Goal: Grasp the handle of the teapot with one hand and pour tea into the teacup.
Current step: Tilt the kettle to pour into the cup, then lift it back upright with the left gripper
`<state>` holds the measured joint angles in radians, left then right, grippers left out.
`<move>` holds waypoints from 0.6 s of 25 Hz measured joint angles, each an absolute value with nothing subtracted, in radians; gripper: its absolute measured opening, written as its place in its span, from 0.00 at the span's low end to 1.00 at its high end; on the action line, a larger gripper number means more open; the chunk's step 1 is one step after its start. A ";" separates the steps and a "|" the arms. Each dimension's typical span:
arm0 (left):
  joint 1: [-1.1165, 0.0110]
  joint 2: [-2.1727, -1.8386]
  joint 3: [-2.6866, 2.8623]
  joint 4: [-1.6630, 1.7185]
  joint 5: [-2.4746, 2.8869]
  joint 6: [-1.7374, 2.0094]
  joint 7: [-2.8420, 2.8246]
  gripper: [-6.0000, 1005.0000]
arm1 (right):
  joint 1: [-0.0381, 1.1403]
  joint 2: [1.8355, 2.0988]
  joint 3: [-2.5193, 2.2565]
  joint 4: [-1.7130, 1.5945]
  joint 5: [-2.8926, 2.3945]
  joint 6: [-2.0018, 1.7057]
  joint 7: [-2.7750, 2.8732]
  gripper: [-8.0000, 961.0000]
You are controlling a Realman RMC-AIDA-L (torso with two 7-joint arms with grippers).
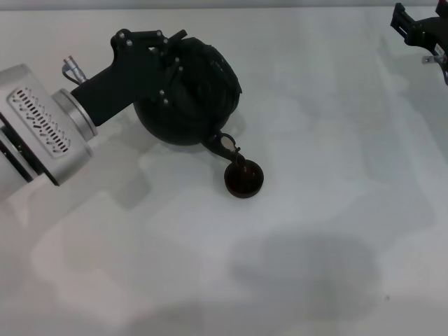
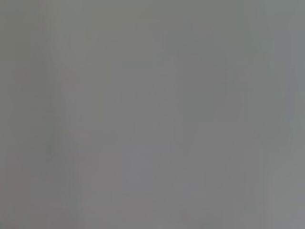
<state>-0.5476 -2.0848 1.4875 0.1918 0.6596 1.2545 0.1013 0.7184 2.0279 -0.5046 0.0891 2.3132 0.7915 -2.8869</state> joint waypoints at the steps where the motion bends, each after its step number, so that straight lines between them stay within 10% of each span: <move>1: -0.541 -2.086 1.488 0.192 0.659 1.259 0.101 0.10 | 0.718 2.028 -0.505 0.088 2.313 0.792 -2.887 0.87; 15: -0.514 -2.090 1.488 0.192 0.647 1.264 0.091 0.10 | 0.705 2.028 -0.505 0.066 2.313 0.792 -2.887 0.87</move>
<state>-0.5142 -2.0899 1.4879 0.1918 0.6467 1.2636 0.0914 0.7051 2.0279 -0.5047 0.0659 2.3132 0.7924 -2.8869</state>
